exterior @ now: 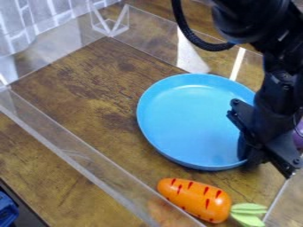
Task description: Move the carrot to the right side
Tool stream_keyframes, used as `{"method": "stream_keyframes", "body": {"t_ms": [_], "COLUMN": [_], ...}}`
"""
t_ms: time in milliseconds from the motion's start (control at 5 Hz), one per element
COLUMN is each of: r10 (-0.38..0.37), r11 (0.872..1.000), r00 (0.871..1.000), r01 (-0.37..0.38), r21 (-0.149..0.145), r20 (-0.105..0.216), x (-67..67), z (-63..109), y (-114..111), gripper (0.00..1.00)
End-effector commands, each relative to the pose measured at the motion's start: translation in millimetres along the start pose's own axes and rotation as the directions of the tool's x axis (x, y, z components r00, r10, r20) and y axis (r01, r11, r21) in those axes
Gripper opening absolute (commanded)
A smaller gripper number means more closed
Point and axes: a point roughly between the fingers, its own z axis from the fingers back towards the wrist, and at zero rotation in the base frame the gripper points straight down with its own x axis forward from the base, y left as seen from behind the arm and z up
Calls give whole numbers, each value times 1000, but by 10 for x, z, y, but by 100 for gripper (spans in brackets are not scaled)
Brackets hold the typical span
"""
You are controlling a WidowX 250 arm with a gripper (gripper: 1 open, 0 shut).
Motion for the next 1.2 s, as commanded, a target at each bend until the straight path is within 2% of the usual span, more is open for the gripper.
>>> {"method": "stream_keyframes", "body": {"t_ms": [0, 600, 1000], "r10": [20, 64, 109], "r11": [1000, 997, 991], "r00": [1000, 997, 992], "r01": [-21, -66, -113], "r21": [18, 49, 67], "r20": [21, 46, 62], "x": [19, -21, -124], "z": [181, -55, -150], "y": [111, 251, 225], "gripper": [0, 0, 0]}}
